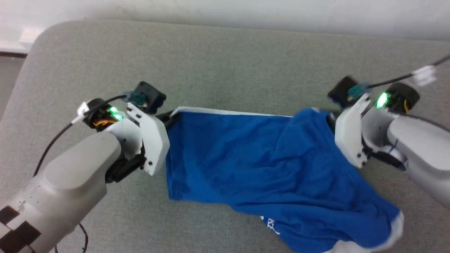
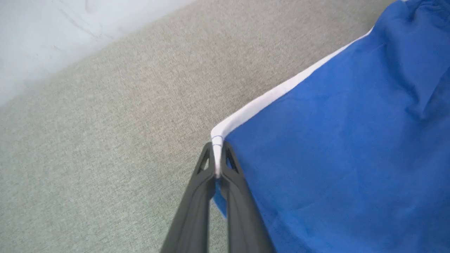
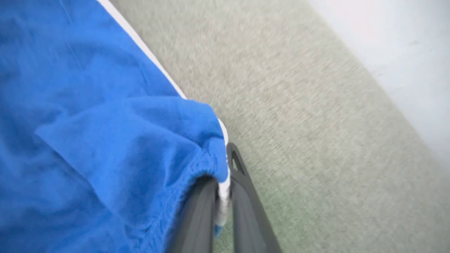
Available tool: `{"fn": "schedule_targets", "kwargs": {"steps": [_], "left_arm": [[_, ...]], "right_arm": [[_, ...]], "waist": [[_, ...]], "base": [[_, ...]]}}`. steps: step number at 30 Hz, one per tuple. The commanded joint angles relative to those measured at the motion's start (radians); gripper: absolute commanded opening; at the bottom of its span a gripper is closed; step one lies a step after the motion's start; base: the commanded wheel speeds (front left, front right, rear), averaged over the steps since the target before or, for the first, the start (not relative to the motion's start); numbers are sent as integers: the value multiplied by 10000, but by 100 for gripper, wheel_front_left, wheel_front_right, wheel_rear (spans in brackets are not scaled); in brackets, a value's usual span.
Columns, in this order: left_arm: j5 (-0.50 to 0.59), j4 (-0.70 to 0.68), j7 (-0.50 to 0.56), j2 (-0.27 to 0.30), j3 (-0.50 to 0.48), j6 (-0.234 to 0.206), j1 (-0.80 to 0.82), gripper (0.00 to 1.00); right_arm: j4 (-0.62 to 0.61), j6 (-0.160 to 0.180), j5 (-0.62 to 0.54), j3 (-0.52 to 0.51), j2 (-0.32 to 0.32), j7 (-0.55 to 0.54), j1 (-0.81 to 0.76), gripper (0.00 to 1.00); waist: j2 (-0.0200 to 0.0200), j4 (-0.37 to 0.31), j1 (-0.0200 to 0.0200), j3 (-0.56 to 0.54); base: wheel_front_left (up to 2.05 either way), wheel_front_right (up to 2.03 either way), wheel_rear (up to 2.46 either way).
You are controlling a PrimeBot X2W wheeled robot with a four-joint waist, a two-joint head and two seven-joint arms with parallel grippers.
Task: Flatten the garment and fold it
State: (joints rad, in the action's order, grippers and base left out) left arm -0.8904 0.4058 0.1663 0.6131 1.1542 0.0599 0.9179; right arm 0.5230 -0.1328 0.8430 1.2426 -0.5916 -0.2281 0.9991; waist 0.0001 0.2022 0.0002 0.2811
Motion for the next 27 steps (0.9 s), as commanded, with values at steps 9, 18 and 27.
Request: {"fn": "schedule_targets", "kwargs": {"steps": [9, 18, 27], "left_arm": [[871, -120, -1767, 242, -802, -765, 904, 0], [1880, 192, -2964, -232, -2007, -1583, 3961, 0], [2308, 956, -3552, -776, -2960, -1855, 6908, 0]], "right_arm": [[-183, 21, -525, -1242, -484, 3222, 1357, 0], [210, 21, -1662, -2940, -390, 4346, 3648, 0], [973, 21, -3701, -4342, -117, 4765, 6609, 0]], "waist": [[-1, -732, -2, -920], [-1, -986, -2, 244], [-1, -1229, -2, 2057]], "base": [[0, 0, 0], [0, 0, 0], [0, 0, 0]]}}
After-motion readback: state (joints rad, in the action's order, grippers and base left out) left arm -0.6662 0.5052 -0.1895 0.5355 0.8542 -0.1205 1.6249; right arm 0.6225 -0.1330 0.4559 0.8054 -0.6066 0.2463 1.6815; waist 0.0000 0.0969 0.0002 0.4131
